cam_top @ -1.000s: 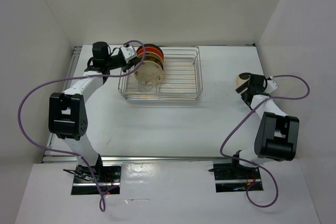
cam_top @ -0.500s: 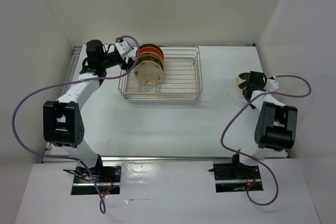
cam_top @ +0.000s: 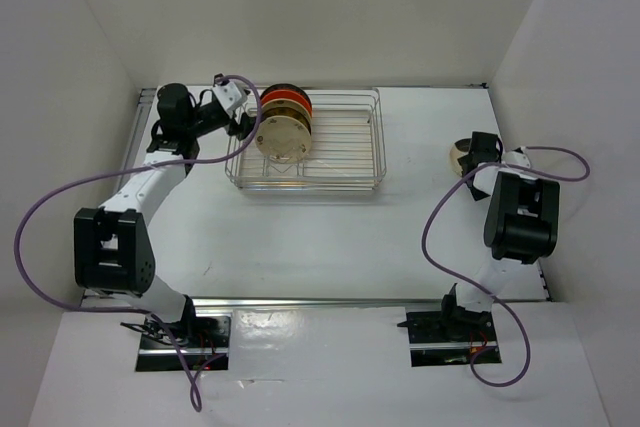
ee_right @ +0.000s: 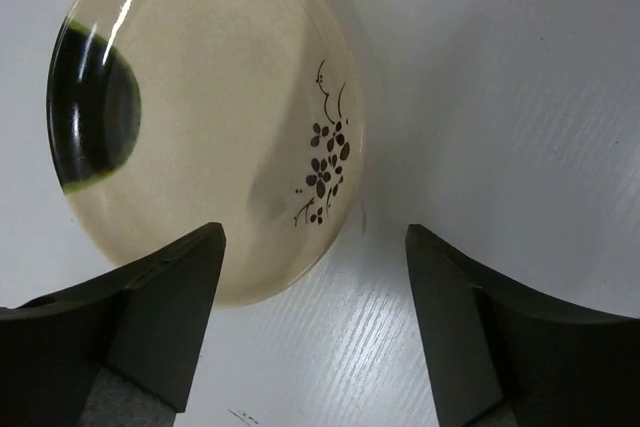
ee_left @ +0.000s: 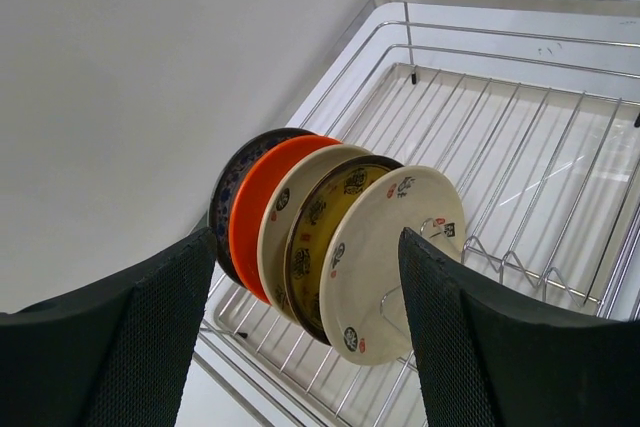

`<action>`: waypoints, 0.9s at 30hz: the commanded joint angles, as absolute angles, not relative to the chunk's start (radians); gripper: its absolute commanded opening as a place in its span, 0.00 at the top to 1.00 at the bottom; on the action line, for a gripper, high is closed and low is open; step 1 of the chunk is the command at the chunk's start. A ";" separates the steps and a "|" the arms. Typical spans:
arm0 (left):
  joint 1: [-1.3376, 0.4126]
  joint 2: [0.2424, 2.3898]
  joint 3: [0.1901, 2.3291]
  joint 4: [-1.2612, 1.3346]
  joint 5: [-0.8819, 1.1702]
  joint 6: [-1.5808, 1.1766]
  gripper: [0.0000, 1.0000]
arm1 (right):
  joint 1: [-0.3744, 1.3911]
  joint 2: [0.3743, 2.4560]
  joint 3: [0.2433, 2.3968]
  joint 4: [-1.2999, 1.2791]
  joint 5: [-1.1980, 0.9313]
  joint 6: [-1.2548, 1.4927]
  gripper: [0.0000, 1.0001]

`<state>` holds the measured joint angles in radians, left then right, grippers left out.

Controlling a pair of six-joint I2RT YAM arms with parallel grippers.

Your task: Load the plates into the dish rack

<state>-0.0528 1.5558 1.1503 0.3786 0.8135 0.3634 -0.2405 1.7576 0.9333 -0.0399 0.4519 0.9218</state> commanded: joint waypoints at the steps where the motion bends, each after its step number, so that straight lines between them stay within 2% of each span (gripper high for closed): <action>1: -0.048 1.506 1.135 0.451 0.810 0.356 0.20 | -0.247 1.790 0.919 -0.009 0.471 0.965 0.21; 6: -0.048 1.496 1.117 0.465 0.801 0.347 0.19 | -0.247 1.879 0.991 -0.048 0.462 0.986 0.38; 10: -0.048 1.474 1.117 0.456 0.782 0.347 0.19 | -0.238 1.879 0.951 0.020 0.462 0.999 0.56; 11: -0.048 1.464 1.117 0.456 0.772 0.347 0.19 | -0.226 1.879 0.951 0.034 0.462 0.988 0.65; 14: -0.048 1.444 1.117 0.446 0.762 0.356 0.19 | -0.225 1.890 0.962 0.034 0.453 0.977 0.80; 15: -0.048 1.443 1.117 0.446 0.762 0.356 0.19 | -0.225 1.904 0.980 0.034 0.453 0.962 0.95; 16: -0.048 1.434 1.117 0.446 0.762 0.345 0.19 | -0.216 1.904 0.992 0.022 0.436 0.962 1.00; 22: -0.048 1.393 1.098 0.457 0.743 0.313 0.18 | -0.172 1.833 1.031 0.072 0.419 0.787 1.00; 27: -0.048 1.373 1.098 0.476 0.683 0.253 0.17 | -0.147 1.732 1.078 0.216 0.253 0.586 1.00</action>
